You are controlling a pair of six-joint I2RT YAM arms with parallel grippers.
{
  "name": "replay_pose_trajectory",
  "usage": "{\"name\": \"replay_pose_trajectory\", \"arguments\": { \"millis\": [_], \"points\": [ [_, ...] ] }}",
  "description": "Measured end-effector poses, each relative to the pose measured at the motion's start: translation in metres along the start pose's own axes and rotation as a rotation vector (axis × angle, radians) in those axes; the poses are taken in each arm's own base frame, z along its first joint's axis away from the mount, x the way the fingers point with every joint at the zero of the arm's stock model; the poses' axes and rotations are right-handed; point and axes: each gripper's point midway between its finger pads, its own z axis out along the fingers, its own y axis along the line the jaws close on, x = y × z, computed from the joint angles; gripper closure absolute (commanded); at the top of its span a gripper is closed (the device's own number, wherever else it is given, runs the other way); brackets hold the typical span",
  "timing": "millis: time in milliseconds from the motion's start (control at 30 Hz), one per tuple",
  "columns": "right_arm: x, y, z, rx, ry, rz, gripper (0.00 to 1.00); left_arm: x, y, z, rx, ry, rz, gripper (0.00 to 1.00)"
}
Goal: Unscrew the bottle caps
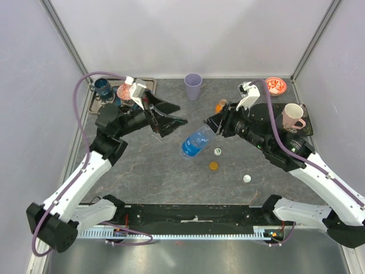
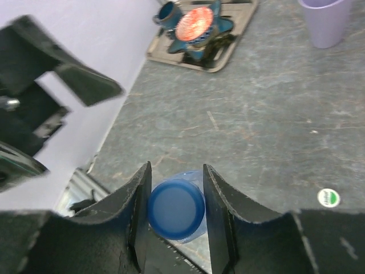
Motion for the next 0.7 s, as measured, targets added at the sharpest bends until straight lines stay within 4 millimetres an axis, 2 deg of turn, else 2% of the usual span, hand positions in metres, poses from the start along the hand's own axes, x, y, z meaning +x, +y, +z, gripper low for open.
{"name": "replay_pose_trajectory", "arguments": {
  "millis": [133,300,467,700],
  "points": [
    [-0.006,0.026,-0.015,-0.119,0.030,0.025,1.00,0.027,-0.030,0.009,0.278,0.136,-0.055,0.00],
    [-0.016,0.050,-0.026,-0.221,0.043,0.030,1.00,0.054,-0.049,0.004,0.423,0.276,-0.094,0.01],
    [-0.019,0.063,-0.021,-0.268,0.056,0.029,1.00,0.054,-0.064,0.002,0.483,0.304,-0.050,0.01],
    [-0.013,0.071,-0.010,-0.302,0.088,0.043,1.00,0.062,-0.067,0.001,0.496,0.327,-0.038,0.00]
  ]
}}
